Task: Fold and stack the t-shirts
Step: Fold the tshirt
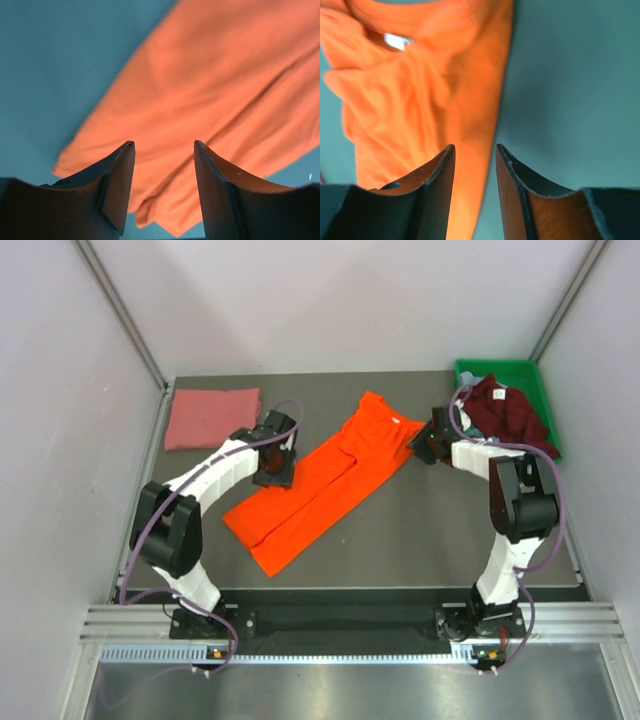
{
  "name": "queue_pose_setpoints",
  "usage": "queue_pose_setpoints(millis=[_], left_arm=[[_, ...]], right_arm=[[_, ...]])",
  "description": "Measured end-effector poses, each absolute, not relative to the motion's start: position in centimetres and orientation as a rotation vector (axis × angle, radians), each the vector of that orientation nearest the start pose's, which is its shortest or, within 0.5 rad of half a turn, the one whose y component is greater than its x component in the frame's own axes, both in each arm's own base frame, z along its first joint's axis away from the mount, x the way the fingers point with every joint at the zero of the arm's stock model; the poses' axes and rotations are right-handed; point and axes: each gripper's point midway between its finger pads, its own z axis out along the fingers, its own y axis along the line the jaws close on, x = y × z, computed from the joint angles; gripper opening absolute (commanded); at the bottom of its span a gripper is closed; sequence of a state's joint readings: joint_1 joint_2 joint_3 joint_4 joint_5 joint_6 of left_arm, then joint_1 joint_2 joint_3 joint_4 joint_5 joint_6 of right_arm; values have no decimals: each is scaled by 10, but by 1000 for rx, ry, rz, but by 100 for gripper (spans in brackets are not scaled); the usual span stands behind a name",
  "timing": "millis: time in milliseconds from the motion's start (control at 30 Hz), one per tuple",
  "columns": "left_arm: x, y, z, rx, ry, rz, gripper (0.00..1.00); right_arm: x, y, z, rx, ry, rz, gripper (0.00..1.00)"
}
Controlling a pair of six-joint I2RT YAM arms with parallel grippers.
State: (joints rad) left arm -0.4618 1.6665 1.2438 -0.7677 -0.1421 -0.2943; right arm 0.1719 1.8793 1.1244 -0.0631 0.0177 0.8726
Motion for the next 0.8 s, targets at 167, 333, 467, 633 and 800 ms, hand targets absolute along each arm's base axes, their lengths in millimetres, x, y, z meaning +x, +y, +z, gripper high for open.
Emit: queue_pose_setpoints(millis=[167,333,467,633,800], left_arm=[[347,-126,84,108,2732,-19,51],[346,-91,73,-31,2820,34,55],[336,-79,79,-104,2815,-6,57],[322,-18,85,-423,2746,-53,57],[305,24,68,-683,2723,-53,59]], right_arm=[[475,100,56,795,2223,490,40],[487,90,68,681,2193,548,40],[491,78,69,629,2190,556,41],[501,64,71,607,2179,539,44],[511,60,67,604,2177,533,45]])
